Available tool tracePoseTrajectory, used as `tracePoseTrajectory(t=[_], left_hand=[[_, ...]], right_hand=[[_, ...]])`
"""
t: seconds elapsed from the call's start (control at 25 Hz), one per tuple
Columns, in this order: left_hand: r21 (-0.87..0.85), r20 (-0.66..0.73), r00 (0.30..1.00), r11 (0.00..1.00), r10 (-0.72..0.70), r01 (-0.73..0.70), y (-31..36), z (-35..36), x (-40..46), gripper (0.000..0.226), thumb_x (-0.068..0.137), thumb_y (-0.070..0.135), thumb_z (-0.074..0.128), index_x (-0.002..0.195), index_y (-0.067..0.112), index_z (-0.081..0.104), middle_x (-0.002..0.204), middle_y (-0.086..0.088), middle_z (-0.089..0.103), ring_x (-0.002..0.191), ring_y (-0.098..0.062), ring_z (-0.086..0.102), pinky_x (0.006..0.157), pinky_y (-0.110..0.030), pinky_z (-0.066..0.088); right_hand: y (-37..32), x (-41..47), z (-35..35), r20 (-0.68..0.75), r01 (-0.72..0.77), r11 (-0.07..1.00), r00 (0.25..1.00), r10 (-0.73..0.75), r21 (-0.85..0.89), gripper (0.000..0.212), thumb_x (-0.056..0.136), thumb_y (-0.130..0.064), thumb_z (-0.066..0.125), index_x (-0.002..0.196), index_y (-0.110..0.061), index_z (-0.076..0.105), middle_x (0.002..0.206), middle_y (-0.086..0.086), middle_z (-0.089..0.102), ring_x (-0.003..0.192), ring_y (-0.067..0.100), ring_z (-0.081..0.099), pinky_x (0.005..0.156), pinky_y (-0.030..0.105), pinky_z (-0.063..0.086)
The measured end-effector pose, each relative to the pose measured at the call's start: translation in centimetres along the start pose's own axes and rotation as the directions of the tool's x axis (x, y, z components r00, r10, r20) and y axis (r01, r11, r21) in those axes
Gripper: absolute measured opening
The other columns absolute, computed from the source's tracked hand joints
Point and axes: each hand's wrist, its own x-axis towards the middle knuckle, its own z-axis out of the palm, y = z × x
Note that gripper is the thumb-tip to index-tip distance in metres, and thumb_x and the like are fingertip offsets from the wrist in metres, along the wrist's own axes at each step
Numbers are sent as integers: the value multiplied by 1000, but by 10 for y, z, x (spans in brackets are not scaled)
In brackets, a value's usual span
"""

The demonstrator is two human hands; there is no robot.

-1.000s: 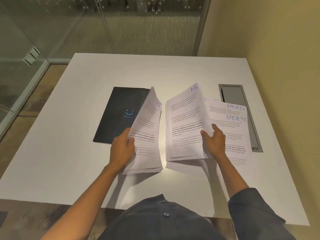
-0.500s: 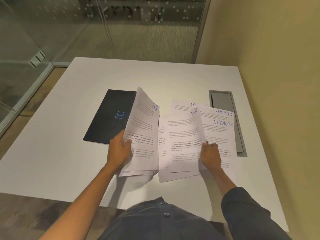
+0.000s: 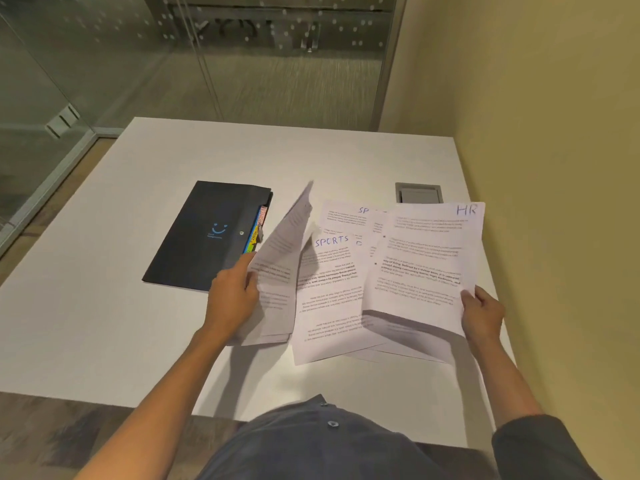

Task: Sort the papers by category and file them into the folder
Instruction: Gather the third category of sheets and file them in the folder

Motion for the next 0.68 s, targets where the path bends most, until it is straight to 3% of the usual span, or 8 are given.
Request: tracePoseTrajectory(t=[0.12, 0.24, 0.4, 0.52, 0.68], left_hand=[[-150, 14, 1000, 988, -24, 26, 14, 7, 3, 31, 95, 10, 47, 125, 15, 55, 111, -2, 66, 90, -15, 64, 78, -30, 57], [-389, 103, 986, 907, -129, 159, 25, 15, 6, 31, 93, 5, 52, 123, 10, 58, 113, -2, 67, 96, -18, 65, 79, -28, 54], [-626, 255, 942, 706, -217, 332, 43, 19, 4, 30, 91, 1, 58, 118, 13, 61, 107, -2, 70, 94, -22, 69, 79, -34, 56], [-678, 299, 933, 643, -201, 356, 48, 22, 0, 28, 91, 7, 59, 117, 18, 60, 106, -1, 72, 95, -23, 70, 80, -38, 57], [-703, 267, 943, 630, -198, 331, 58, 28, -6, 25, 100, 38, 40, 108, 31, 62, 105, 7, 72, 94, -14, 69, 82, -32, 55]], right_hand=[[-7, -10, -1, 83, -81, 990, 994, 71, 118, 19, 96, -5, 55, 106, -9, 70, 102, 5, 71, 93, 23, 65, 86, 30, 53], [-18, -34, 15, 179, -124, 973, 980, 89, 193, 26, 96, -5, 58, 121, -6, 64, 117, 5, 66, 100, 25, 65, 99, 37, 49], [-29, -57, 38, 374, -147, 967, 926, 59, 210, 19, 96, -7, 58, 112, -14, 64, 115, 4, 70, 95, 20, 70, 85, 33, 54], [-39, -61, 47, 460, -165, 959, 887, 42, 231, 28, 95, -11, 60, 123, -16, 61, 114, 0, 72, 98, 19, 72, 79, 29, 57], [-56, -64, 57, 492, -115, 968, 871, -10, 222, 35, 91, -7, 65, 124, -18, 60, 111, 1, 73, 97, 21, 73, 86, 36, 58]])
